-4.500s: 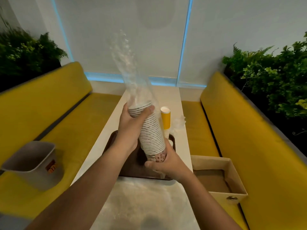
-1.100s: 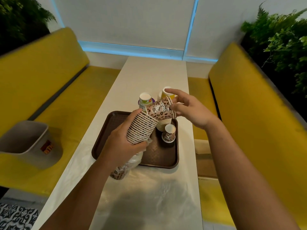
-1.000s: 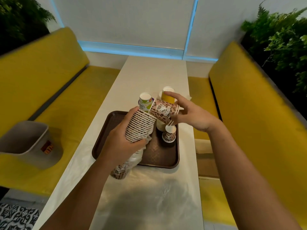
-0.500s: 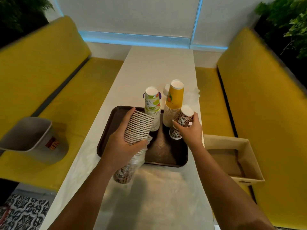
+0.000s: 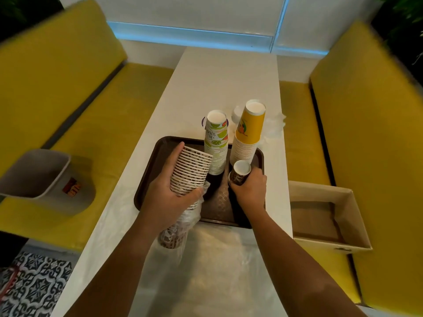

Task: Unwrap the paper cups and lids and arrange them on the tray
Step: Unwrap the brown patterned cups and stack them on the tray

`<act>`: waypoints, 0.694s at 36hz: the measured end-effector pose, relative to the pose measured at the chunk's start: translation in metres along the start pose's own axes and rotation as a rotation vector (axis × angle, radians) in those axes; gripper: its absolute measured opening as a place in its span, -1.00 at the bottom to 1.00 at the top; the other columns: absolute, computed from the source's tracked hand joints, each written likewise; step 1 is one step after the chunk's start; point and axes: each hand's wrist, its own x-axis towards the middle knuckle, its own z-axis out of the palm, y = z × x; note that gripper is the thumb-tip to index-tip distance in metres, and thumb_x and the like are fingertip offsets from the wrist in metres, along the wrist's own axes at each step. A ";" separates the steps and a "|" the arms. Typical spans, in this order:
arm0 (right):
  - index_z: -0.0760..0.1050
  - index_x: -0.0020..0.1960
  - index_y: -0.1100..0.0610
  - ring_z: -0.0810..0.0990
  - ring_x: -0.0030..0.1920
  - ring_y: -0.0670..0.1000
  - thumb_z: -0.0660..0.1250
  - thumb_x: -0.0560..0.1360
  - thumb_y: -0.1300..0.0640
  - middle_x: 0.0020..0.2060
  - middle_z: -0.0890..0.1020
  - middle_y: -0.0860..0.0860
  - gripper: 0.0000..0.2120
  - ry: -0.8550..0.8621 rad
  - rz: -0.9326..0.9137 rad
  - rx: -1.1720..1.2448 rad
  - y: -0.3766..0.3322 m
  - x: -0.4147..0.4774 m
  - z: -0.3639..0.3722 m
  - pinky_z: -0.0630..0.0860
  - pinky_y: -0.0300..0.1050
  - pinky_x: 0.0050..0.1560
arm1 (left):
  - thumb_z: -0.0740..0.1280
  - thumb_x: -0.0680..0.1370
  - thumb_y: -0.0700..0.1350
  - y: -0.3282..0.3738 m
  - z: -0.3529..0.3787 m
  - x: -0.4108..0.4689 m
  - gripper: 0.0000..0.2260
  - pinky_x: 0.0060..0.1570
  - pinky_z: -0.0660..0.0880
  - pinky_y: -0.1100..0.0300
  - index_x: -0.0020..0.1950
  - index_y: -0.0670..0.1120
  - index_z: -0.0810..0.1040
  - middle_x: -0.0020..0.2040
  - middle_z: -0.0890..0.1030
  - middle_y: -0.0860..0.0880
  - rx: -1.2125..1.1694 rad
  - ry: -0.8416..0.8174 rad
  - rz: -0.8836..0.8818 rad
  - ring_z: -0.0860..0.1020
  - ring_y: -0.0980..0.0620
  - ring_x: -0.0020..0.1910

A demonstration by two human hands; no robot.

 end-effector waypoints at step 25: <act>0.56 0.08 0.02 0.55 0.35 0.08 0.28 0.68 0.05 0.31 0.54 0.09 -0.90 -0.468 -0.540 0.640 -0.096 -0.048 -0.131 0.59 0.06 0.30 | 0.61 0.45 0.06 0.029 0.013 -0.034 -0.11 0.09 0.56 0.40 0.65 0.27 0.17 0.32 0.43 0.45 0.052 -0.088 0.078 0.50 0.35 0.26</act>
